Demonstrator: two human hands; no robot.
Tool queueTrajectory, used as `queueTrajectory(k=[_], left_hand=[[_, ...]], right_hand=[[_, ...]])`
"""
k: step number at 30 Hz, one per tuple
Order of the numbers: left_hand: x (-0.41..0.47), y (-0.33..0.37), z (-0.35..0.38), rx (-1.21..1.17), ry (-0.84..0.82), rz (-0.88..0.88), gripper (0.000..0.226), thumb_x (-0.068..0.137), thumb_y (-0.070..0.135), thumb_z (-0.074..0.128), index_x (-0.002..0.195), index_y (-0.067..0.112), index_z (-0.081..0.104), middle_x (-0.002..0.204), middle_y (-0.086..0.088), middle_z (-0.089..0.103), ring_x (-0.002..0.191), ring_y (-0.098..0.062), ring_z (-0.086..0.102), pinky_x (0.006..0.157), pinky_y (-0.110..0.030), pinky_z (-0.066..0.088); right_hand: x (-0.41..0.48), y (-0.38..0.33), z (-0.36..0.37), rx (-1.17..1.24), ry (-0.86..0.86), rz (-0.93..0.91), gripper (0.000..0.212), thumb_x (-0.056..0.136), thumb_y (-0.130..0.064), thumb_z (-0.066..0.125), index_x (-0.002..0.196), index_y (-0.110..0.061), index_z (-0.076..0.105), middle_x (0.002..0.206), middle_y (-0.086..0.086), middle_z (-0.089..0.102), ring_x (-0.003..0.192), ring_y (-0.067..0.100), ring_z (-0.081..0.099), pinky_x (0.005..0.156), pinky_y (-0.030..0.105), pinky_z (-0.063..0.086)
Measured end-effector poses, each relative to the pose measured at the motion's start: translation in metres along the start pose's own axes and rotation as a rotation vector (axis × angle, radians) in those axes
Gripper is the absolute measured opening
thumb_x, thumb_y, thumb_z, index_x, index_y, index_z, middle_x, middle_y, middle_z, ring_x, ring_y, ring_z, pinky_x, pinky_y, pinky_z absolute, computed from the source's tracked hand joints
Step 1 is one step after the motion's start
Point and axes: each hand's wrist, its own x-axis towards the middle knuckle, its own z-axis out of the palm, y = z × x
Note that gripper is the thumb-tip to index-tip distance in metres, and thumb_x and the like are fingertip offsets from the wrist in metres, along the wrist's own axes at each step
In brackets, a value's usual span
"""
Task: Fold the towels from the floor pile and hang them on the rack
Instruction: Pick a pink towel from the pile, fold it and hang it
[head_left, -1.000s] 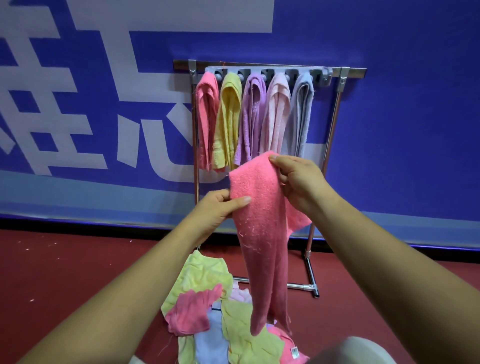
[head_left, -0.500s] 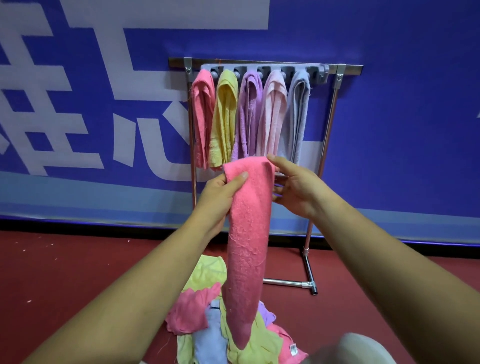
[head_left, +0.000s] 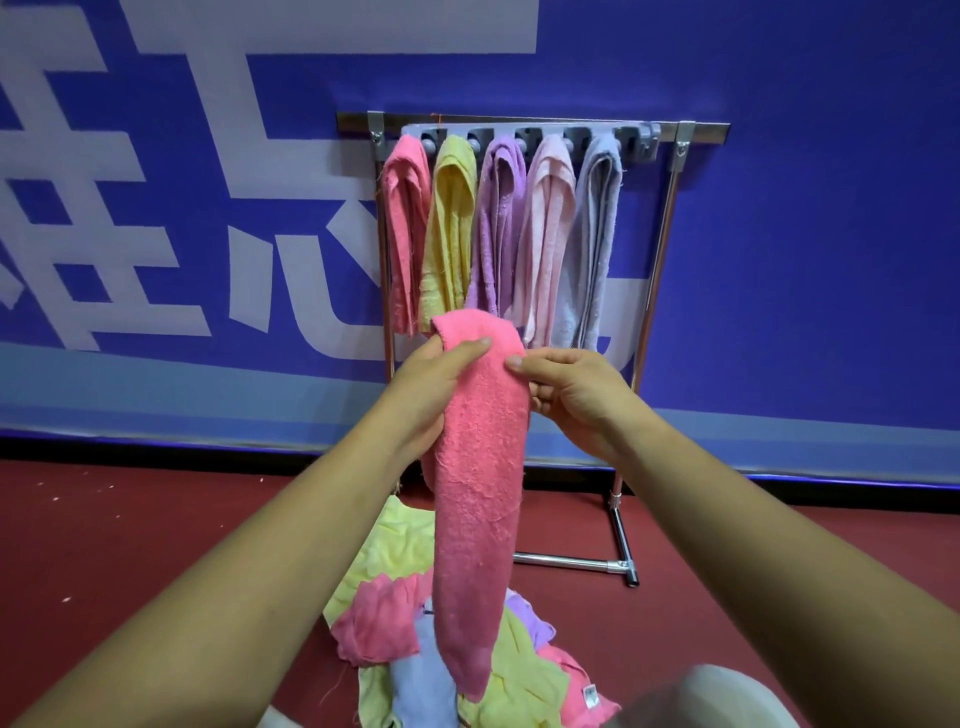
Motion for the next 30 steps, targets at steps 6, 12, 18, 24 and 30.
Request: queueTrajectory(k=[6, 12, 18, 24, 30], left_hand=[[0.000, 0.000, -0.003, -0.016, -0.064, -0.119, 0.034, 0.092, 0.024, 0.066, 0.120, 0.005, 0.068, 0.104, -0.014, 0.074, 0.089, -0.021, 0.071, 0.088, -0.035, 0.055], [-0.015, -0.021, -0.017, 0.150, -0.196, -0.131, 0.028, 0.081, 0.026, 0.070, 0.101, 0.007, 0.072, 0.095, -0.006, 0.076, 0.084, -0.016, 0.070, 0.073, -0.025, 0.055], [-0.014, -0.039, -0.007, 0.040, -0.119, -0.089, 0.018, 0.087, 0.009, 0.069, 0.105, 0.008, 0.071, 0.101, -0.011, 0.076, 0.093, -0.023, 0.071, 0.091, -0.042, 0.054], [-0.006, -0.041, 0.010, 0.075, -0.031, -0.073, 0.017, 0.089, 0.005, 0.067, 0.105, 0.011, 0.071, 0.099, -0.011, 0.076, 0.087, -0.024, 0.071, 0.082, -0.039, 0.058], [0.013, -0.009, 0.016, 0.160, -0.127, -0.113, 0.022, 0.087, -0.008, 0.055, 0.098, 0.004, 0.071, 0.084, -0.011, 0.070, 0.076, -0.021, 0.064, 0.073, -0.032, 0.051]], right_hand=[[0.003, -0.009, 0.006, 0.030, 0.070, -0.028, 0.005, 0.091, -0.005, 0.067, 0.088, -0.002, 0.071, 0.067, 0.006, 0.064, 0.057, 0.013, 0.054, 0.061, 0.023, 0.047], [0.006, -0.018, -0.003, 0.151, 0.202, -0.012, 0.005, 0.094, -0.003, 0.064, 0.093, 0.000, 0.068, 0.064, 0.004, 0.067, 0.053, 0.011, 0.058, 0.055, 0.027, 0.050], [0.001, -0.016, -0.009, 0.198, 0.232, 0.008, 0.006, 0.095, 0.001, 0.061, 0.099, 0.003, 0.065, 0.060, 0.005, 0.065, 0.046, 0.009, 0.059, 0.047, 0.022, 0.049], [0.001, -0.013, -0.024, 0.160, 0.260, 0.037, 0.009, 0.094, -0.001, 0.062, 0.086, -0.002, 0.066, 0.065, 0.006, 0.052, 0.055, 0.014, 0.044, 0.058, 0.026, 0.039], [-0.010, -0.023, -0.055, -0.522, 0.176, 0.233, 0.012, 0.091, -0.015, 0.067, 0.083, -0.008, 0.069, 0.061, 0.004, 0.065, 0.058, 0.016, 0.064, 0.069, 0.032, 0.056]])
